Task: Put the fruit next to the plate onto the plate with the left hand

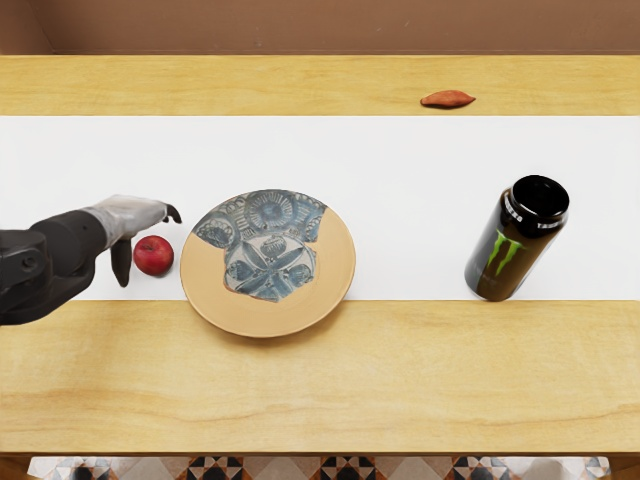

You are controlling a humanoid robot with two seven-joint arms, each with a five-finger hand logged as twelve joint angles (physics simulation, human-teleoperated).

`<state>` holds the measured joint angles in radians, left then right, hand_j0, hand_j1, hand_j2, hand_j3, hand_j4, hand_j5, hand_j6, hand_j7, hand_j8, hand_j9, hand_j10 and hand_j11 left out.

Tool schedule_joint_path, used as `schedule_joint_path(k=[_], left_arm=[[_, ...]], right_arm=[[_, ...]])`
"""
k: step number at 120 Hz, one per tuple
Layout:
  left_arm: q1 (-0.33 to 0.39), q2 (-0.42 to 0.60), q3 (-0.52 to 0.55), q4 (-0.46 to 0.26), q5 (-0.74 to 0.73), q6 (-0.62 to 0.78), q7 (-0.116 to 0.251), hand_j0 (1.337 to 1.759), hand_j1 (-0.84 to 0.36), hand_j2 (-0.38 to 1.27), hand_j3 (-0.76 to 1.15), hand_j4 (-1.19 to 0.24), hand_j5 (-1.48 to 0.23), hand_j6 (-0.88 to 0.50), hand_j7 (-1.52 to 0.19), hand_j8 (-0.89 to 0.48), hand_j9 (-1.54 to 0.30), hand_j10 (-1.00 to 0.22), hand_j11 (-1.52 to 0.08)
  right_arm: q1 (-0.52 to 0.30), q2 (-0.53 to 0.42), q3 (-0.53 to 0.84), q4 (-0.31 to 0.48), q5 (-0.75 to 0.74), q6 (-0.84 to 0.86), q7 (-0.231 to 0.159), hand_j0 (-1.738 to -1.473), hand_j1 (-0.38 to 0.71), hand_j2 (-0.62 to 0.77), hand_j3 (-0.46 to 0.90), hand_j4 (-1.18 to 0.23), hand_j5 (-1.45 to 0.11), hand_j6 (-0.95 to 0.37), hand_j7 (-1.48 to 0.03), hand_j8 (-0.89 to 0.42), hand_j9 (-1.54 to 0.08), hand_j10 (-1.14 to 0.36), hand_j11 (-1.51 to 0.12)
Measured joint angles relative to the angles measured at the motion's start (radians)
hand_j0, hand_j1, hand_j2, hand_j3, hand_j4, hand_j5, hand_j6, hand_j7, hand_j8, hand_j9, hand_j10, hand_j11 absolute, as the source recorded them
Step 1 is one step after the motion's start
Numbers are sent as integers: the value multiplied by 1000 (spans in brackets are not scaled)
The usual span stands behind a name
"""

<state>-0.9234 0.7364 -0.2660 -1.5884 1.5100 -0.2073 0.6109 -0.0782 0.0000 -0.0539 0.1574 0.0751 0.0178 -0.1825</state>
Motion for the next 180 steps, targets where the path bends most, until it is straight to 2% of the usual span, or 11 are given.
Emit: schedule_joint_path(k=[67, 116, 180], left_arm=[[15, -13, 60, 6, 23, 68, 0, 1658, 12, 61, 0, -289, -369, -290, -369, -290, -369, -288, -369], [41, 2, 65, 1, 54, 147, 0, 1658, -56, 73, 0, -346, -443, -347, -443, -347, -443, -345, -443], [47, -8, 65, -8, 72, 164, 0, 1658, -115, 83, 0, -395, -508, -396, -508, -396, -507, -394, -507]], right_arm=[[0, 0, 2, -1, 0, 0, 0, -1658, -349, 0, 0, 0, 0, 0, 0, 0, 0, 0, 0], [0, 0, 2, 0, 0, 0, 0, -1658, -349, 0, 0, 0, 0, 0, 0, 0, 0, 0, 0], [-1, 0, 2, -1, 0, -1, 0, -1658, -349, 0, 0, 0, 0, 0, 0, 0, 0, 0, 0]])
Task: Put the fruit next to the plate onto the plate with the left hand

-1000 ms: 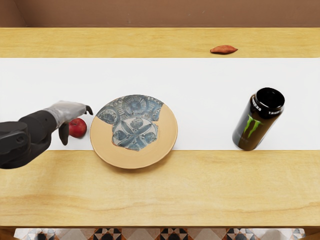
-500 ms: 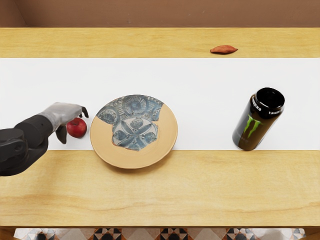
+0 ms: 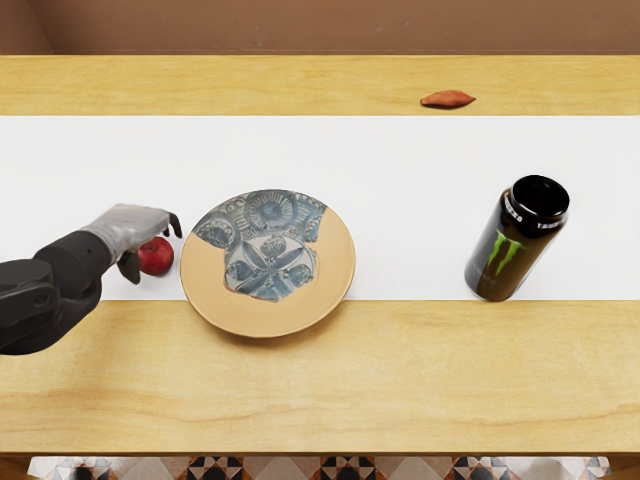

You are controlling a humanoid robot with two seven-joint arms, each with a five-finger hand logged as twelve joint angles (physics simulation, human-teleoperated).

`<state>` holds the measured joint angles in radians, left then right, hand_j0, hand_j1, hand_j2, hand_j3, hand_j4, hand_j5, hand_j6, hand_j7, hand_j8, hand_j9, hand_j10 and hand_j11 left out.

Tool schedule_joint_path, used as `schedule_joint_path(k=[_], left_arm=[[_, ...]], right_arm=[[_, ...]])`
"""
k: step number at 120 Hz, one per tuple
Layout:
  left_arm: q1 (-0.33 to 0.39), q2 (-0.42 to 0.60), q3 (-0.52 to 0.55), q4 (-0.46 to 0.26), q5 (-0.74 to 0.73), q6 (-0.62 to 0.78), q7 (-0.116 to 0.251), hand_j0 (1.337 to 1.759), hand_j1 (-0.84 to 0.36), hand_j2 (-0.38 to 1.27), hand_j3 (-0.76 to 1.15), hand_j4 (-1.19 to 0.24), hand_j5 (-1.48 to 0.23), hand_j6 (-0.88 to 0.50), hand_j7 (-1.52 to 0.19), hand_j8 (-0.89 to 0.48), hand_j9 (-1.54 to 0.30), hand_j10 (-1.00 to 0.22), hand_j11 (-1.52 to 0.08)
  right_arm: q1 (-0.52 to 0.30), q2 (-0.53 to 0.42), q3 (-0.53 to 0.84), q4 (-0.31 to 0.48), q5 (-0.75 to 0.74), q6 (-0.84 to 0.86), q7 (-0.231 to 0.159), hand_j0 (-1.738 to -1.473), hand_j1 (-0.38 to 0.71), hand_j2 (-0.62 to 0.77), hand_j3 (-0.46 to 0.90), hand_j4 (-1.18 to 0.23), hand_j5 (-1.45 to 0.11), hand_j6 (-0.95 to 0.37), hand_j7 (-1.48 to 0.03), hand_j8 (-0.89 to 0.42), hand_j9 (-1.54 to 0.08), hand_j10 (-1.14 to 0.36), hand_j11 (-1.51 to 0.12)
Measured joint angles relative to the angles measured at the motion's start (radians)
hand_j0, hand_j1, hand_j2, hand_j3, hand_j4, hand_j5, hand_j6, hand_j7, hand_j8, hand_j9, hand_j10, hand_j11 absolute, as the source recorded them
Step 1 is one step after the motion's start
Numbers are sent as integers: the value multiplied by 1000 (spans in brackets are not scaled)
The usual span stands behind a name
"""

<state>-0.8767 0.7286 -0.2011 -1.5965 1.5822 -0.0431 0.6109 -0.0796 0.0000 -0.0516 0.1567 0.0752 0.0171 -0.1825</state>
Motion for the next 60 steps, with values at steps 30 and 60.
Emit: schedule_joint_path(k=[30, 60], left_arm=[[17, 9, 0, -25, 2, 1, 0, 1658, -229, 103, 0, -491, -629, -467, -630, -484, -631, -489, -631], [19, 15, 0, -31, 1, 0, 0, 1654, -253, 146, 0, -588, -799, -418, -794, -446, -792, -592, -791]], right_arm=[[0, 0, 1, 0, 0, 0, 0, -1658, -349, 0, 0, 0, 0, 0, 0, 0, 0, 0, 0], [1, 0, 1, 0, 0, 0, 0, -1658, -349, 0, 0, 0, 0, 0, 0, 0, 0, 0, 0]])
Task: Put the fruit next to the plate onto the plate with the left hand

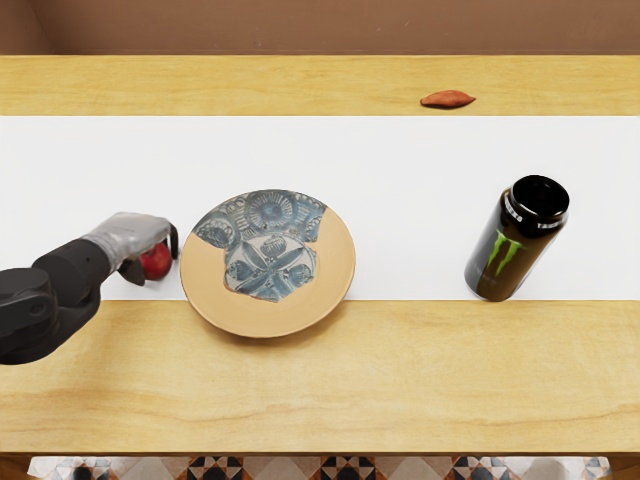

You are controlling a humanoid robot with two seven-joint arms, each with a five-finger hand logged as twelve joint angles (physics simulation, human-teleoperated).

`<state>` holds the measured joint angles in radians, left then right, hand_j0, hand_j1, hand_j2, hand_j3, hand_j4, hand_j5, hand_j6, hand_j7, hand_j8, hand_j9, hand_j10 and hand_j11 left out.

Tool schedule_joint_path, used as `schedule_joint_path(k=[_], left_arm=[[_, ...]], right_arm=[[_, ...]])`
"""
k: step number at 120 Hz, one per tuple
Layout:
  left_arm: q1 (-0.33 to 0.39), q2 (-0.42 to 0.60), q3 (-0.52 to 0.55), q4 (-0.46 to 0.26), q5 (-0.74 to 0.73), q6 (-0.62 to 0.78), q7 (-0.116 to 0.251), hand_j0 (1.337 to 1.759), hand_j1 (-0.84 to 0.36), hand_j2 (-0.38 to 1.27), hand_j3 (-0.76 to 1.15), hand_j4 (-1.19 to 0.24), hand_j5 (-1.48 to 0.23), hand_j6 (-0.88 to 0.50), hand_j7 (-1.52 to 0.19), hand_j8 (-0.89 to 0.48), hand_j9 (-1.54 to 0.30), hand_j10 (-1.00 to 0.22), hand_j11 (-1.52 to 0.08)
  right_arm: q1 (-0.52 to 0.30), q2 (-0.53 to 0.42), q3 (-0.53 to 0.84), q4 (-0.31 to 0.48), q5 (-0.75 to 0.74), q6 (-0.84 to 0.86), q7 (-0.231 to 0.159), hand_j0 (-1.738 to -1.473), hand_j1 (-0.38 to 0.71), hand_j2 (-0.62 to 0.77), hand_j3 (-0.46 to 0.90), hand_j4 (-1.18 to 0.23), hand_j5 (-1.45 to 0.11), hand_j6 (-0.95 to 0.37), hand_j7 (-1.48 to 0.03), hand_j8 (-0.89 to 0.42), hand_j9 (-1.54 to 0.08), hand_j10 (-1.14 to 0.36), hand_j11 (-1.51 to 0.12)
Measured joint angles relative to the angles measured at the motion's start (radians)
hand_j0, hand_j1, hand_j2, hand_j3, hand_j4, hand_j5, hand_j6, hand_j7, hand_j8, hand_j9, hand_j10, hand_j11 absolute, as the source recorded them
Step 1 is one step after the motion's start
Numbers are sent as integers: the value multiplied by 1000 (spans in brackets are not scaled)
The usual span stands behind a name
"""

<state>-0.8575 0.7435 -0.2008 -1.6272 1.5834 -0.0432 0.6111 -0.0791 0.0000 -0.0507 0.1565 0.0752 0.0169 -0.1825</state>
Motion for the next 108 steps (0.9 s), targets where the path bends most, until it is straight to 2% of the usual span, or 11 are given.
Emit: schedule_joint_path(k=[16, 43, 52, 54, 58, 65, 70, 75, 84, 86, 108], left_arm=[[0, 2, -1, 1, 0, -1, 1, 1652, -268, 247, 0, -598, -900, -382, -896, -480, -895, -664, -893], [-16, 21, -7, 6, -13, -8, 0, 1649, -325, 339, 0, -531, -981, -312, -978, -375, -979, -704, -980], [-55, 40, -10, 7, -29, -11, 0, 1650, -343, 357, 0, -536, -993, -289, -982, -452, -981, -714, -982], [-63, 41, -11, 7, -33, -13, 0, 1650, -334, 354, 0, -547, -994, -318, -986, -405, -985, -714, -986], [-84, 41, -11, 7, -42, -20, 0, 1650, -347, 355, 0, -526, -995, -285, -986, -454, -985, -717, -986], [-118, 39, -12, 6, -62, -31, 0, 1649, -338, 353, 0, -542, -994, -305, -995, -392, -991, -717, -993], [-144, 37, -12, 6, -77, -39, 0, 1650, -350, 358, 0, -524, -993, -280, -993, -455, -990, -720, -991], [-163, 33, -13, 6, -92, -44, 0, 1649, -342, 358, 0, -548, -990, -314, -998, -388, -995, -719, -997], [-200, 19, -13, 5, -119, -51, 0, 1651, -359, 401, 0, -530, -999, -277, -993, -494, -991, -724, -992], [-205, 18, -13, 5, -126, -51, 0, 1650, -349, 394, 0, -556, -1002, -311, -1000, -408, -994, -723, -996], [-271, -67, -14, 4, -194, -71, 0, 1651, -319, 353, 0, -563, -1015, -303, -998, -359, -992, -727, -994]], right_arm=[[0, 0, 0, 0, 0, 0, 0, -1658, -349, 0, 0, 0, 0, 0, 0, 0, 0, 0, 0], [1, 0, 0, 0, 0, 0, 0, -1658, -349, 0, 0, 0, 0, 0, 0, 0, 0, 0, 0], [1, 0, 0, 0, 0, 0, 0, -1658, -349, 0, 0, 0, 0, 0, 0, 0, 0, 0, 0], [1, 0, 0, 0, 0, 0, 0, -1658, -349, 0, 0, 0, 0, 0, 0, 0, 0, 0, 0], [1, 0, 0, 0, 0, 0, 0, -1658, -349, 0, 0, 0, 0, 0, 0, 0, 0, 0, 0], [1, 0, 0, 0, 0, 0, 0, -1658, -349, 0, 0, 0, 0, 0, 0, 0, 0, 0, 0], [1, 0, 0, 0, 0, 0, 0, -1658, -349, 0, 0, 0, 0, 0, 0, 0, 0, 0, 0], [1, 0, 0, 0, 0, 0, 0, -1658, -349, 0, 0, 0, 0, 0, 0, 0, 0, 0, 0], [1, 0, 0, 0, 0, 0, 0, -1658, -349, 0, 0, 0, 0, 0, 0, 0, 0, 0, 0], [1, 0, 0, 0, 0, 0, 0, -1658, -349, 0, 0, 0, 0, 0, 0, 0, 0, 0, 0], [1, 0, 0, 0, 0, 0, 0, -1658, -349, 0, 0, 0, 0, 0, 0, 0, 0, 0, 0]])
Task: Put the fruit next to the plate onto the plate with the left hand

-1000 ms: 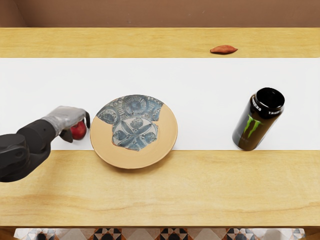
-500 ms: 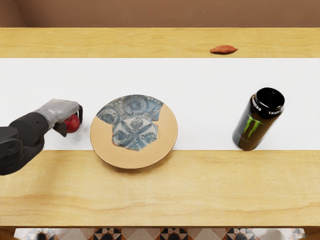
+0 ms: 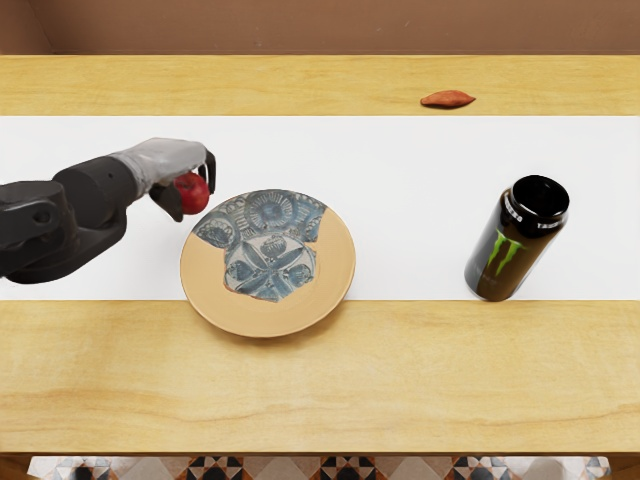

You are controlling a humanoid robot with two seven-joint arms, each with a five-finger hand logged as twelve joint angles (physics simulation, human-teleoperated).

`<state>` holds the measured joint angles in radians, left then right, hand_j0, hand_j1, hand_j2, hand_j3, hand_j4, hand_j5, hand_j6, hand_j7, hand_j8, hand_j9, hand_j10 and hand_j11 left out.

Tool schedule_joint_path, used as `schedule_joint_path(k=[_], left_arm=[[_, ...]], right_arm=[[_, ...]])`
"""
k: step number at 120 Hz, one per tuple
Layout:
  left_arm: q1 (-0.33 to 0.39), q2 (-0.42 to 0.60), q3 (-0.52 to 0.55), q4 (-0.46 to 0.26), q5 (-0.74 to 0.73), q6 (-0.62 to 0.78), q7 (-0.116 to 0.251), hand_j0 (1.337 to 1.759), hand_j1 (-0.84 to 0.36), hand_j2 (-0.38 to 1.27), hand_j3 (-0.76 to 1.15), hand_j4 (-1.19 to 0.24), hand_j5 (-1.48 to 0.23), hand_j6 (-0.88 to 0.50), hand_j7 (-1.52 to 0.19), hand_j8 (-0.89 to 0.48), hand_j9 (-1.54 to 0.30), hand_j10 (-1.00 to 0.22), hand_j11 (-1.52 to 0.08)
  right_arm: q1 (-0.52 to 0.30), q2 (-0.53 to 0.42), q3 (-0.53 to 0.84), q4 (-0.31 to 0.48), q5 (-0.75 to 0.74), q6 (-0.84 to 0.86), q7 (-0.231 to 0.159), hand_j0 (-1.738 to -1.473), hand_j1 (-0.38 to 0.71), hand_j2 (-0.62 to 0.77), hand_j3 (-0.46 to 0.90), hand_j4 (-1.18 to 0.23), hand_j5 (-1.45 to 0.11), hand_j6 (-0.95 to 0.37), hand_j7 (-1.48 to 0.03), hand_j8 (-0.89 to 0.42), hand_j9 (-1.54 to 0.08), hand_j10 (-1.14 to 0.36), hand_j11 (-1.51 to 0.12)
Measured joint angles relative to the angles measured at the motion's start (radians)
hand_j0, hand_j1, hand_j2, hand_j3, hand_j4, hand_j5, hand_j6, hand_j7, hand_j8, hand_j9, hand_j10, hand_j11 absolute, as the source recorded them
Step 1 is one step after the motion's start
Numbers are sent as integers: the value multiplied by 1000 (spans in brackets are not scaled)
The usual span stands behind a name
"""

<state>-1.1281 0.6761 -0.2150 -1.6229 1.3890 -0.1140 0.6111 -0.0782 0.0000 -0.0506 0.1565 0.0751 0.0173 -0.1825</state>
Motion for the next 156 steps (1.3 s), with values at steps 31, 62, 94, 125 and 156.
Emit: schedule_joint_path(k=[31, 62, 94, 125, 156], left_arm=[[0, -132, 3, 1, -41, -10, 0, 1652, -313, 461, 0, -600, -1051, -345, -984, -386, -982, -722, -983], [45, -164, 13, 18, -38, -11, 0, 1654, -323, 478, 0, -605, -1062, -349, -995, -390, -972, -724, -972], [45, -156, 2, 21, -38, -3, 0, 1656, -32, 217, 0, -342, -555, -230, -525, -248, -515, -386, -515], [18, 32, -135, 15, -335, -119, 0, 1658, 217, 67, 0, -120, -185, -89, -176, -94, -173, -132, -173], [22, 307, -306, 12, -974, -452, 0, 1658, 294, 23, 0, -52, -73, -44, -70, -45, -69, -55, -69]], right_arm=[[0, 0, 0, 0, 0, 1, 0, -1658, -349, 0, 0, 0, 0, 0, 0, 0, 0, 0, 0], [0, 0, 0, 0, 0, 1, 0, -1658, -349, 0, 0, 0, 0, 0, 0, 0, 0, 0, 0], [0, 0, 0, 0, 0, 1, 0, -1658, -349, 0, 0, 0, 0, 0, 0, 0, 0, 0, 0], [0, 0, 0, 0, 0, 1, 0, -1658, -349, 0, 0, 0, 0, 0, 0, 0, 0, 0, 0], [0, 0, 0, 0, 0, 1, 0, -1658, -349, 0, 0, 0, 0, 0, 0, 0, 0, 0, 0]])
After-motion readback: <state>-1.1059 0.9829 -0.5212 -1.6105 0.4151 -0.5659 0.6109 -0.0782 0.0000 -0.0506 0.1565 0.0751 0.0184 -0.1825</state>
